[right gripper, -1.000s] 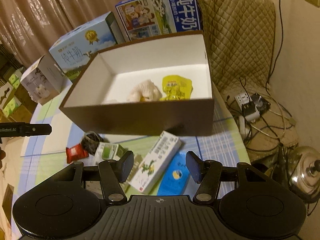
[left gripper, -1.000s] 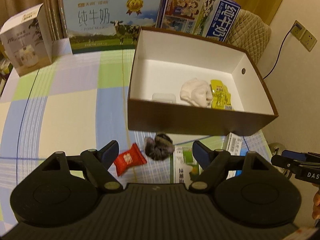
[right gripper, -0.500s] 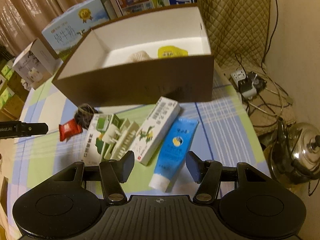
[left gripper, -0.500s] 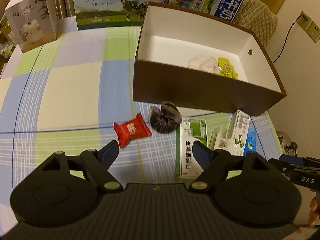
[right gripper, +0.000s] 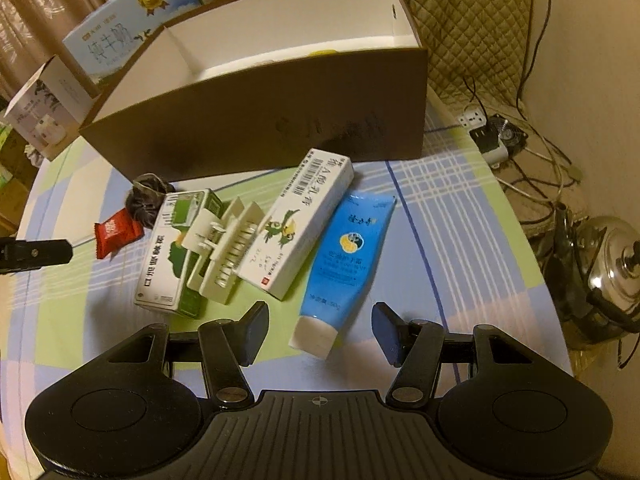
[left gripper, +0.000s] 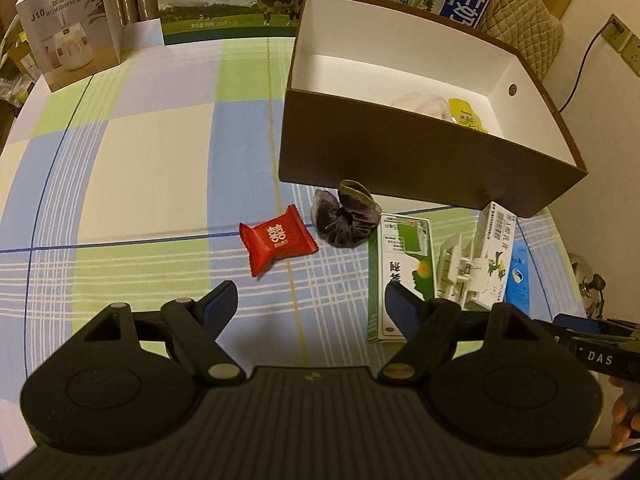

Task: Organize objects
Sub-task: 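Withdraw both tools from the box toward the remaining table items, then grasp the red candy packet with the left gripper while the right grasps the blue tube, then carry the red packet and blue tube into the box and open both grippers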

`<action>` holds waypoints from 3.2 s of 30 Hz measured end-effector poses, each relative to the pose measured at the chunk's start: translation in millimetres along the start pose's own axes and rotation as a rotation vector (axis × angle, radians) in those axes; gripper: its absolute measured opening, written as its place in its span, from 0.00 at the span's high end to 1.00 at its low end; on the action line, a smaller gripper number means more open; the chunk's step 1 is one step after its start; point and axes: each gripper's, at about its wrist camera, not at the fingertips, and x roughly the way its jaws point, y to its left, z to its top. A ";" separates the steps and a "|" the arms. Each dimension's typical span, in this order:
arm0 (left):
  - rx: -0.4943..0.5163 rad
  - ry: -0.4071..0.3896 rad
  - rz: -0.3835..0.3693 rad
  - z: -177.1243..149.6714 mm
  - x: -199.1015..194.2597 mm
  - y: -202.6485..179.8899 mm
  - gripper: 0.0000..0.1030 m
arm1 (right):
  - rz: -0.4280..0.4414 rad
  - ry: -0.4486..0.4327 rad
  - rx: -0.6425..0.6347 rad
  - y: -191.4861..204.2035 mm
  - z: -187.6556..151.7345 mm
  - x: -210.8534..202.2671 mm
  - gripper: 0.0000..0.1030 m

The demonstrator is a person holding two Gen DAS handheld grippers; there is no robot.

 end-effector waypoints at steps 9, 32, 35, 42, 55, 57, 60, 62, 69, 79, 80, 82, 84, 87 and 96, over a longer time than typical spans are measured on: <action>-0.008 0.005 0.024 -2.1 8.1 12.3 0.25 | -0.050 -0.016 0.020 -1.8 2.0 25.0 0.47; 0.065 0.006 0.032 3.9 29.0 21.8 0.25 | -0.060 -0.017 -0.018 -22.5 -18.4 20.0 0.67; 0.145 -0.007 0.008 3.4 33.7 16.2 0.25 | -0.066 -0.017 -0.005 -32.7 -25.9 12.7 0.67; 0.362 -0.057 -0.021 9.6 59.6 6.5 0.26 | -0.059 -0.021 0.047 -43.5 -25.6 5.8 0.67; 0.488 0.000 -0.091 17.5 98.8 11.8 0.44 | -0.031 -0.027 0.082 -52.8 -23.2 6.9 0.67; 0.476 0.012 -0.093 12.6 98.3 15.4 0.45 | -0.033 -0.027 0.076 -52.2 -23.1 7.4 0.67; 0.450 0.022 -0.089 7.5 99.0 19.8 0.46 | -0.040 -0.024 0.063 -50.4 -21.7 8.8 0.67; 0.425 0.022 -0.088 8.7 99.6 20.4 0.47 | -0.046 -0.021 0.058 -49.4 -20.2 10.2 0.67; 0.331 0.033 -0.061 19.9 107.5 22.2 0.53 | -0.073 -0.017 0.027 -44.6 -15.5 14.3 0.67; 0.227 0.015 -0.016 18.4 102.8 35.1 0.77 | -0.110 -0.024 -0.004 -38.1 -9.0 21.4 0.57; 0.224 0.013 -0.008 16.2 102.0 35.3 0.77 | -0.120 -0.027 -0.010 -36.8 -8.8 22.0 0.57; 0.215 0.009 0.000 10.2 98.6 36.3 0.77 | -0.149 -0.030 -0.032 -32.8 -8.8 24.2 0.57; 0.201 0.007 0.007 7.2 96.6 38.0 0.77 | -0.181 -0.028 -0.071 -26.3 -8.6 26.6 0.57; 0.181 0.009 0.013 1.2 92.3 39.8 0.77 | -0.205 -0.033 -0.099 -20.6 -10.4 28.1 0.61; 0.155 0.018 0.009 -19.0 79.6 35.5 0.77 | -0.177 -0.038 -0.108 -20.3 -14.0 24.3 0.65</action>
